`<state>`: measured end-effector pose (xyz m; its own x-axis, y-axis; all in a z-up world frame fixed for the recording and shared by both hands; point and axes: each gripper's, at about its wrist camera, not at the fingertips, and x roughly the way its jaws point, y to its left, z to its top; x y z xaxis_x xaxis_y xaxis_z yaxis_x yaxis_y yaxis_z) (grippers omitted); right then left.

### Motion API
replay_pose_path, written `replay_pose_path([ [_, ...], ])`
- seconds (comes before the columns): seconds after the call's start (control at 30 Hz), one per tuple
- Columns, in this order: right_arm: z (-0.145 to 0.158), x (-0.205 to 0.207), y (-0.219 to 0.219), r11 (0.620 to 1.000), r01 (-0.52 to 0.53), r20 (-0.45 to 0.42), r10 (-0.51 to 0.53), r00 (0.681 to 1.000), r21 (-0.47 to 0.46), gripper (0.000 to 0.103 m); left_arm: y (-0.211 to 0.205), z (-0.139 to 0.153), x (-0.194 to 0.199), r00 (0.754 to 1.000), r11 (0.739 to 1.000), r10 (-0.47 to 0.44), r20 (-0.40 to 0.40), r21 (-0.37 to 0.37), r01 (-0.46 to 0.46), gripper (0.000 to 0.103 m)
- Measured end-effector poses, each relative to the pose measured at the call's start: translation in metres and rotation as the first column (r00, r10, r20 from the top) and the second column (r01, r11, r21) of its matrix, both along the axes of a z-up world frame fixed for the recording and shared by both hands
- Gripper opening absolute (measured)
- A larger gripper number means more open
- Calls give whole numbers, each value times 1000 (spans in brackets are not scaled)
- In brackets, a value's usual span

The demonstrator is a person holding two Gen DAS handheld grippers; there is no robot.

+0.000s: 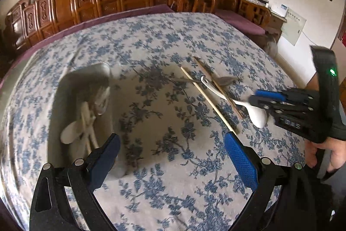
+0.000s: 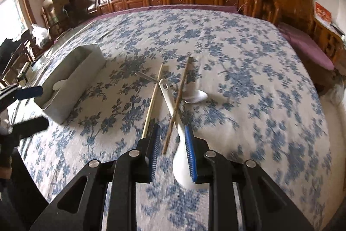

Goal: Organize utensils
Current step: 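Grasp another wooden chopstick from the pile with the right tool, then grasp a light bamboo chopstick with the left tool while the right tool holds its chopstick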

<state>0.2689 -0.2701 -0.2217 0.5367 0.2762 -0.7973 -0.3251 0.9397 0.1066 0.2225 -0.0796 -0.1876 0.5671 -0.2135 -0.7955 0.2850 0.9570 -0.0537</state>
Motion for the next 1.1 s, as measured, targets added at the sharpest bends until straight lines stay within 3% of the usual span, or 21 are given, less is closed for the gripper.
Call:
replay_pose_path([
  [0.4,-29,61,13,999,21,-78,-19,997,31,12,-11,-18,24,999,1000,1,-32,-1,-1,93],
  [0.73,-40,71,2,995,51,-126,-39,991,87,12,-15,-29,27,998,1000,14,-55,14,-13,93],
  [1.1,-29,60,-11,991,74,-76,-65,995,114,6,-34,-37,40,997,999,17,-71,34,-14,93],
])
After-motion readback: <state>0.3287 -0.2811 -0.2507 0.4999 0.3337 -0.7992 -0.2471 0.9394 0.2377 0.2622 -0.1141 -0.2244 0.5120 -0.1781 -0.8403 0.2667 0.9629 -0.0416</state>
